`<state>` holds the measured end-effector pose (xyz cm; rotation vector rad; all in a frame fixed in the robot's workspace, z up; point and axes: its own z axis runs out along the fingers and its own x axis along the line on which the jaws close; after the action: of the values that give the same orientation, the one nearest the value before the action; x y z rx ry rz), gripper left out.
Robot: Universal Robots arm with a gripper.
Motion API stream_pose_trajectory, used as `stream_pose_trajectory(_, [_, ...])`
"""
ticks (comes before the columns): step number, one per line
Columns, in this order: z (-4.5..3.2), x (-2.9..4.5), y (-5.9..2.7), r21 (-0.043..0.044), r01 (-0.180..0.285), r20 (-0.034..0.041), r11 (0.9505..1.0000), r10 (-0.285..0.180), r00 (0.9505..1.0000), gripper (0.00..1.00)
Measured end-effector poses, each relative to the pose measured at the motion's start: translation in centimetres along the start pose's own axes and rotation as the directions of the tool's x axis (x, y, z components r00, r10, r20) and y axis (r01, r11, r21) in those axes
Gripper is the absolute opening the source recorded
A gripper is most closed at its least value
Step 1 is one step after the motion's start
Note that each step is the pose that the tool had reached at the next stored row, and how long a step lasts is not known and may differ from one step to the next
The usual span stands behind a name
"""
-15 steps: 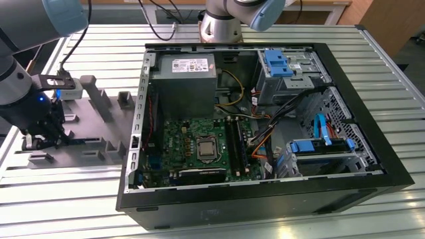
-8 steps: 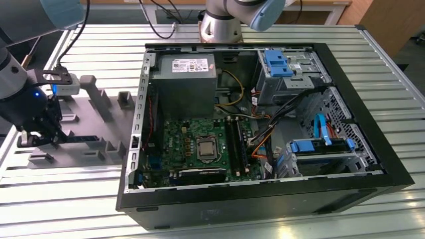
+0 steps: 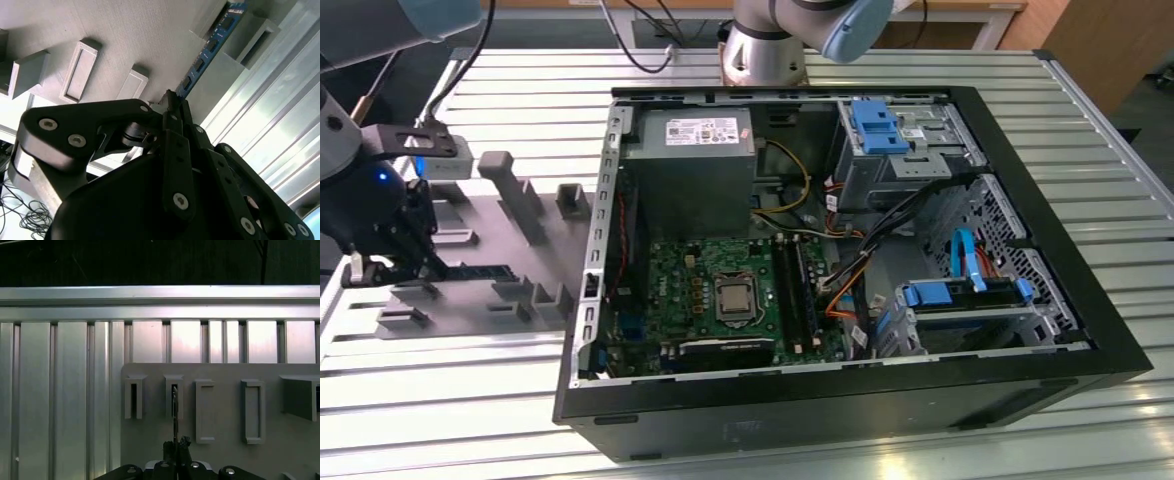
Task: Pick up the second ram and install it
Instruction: 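Pick up the second ram and move it above second insertion slot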
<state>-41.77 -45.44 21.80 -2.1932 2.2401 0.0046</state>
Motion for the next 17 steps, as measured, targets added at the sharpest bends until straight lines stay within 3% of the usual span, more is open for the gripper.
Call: stream_pose_trajectory(17, [-0.43,0.00,0.00,0.0000,0.000,0.0000,1.0000,0.000,1.0000,0.14])
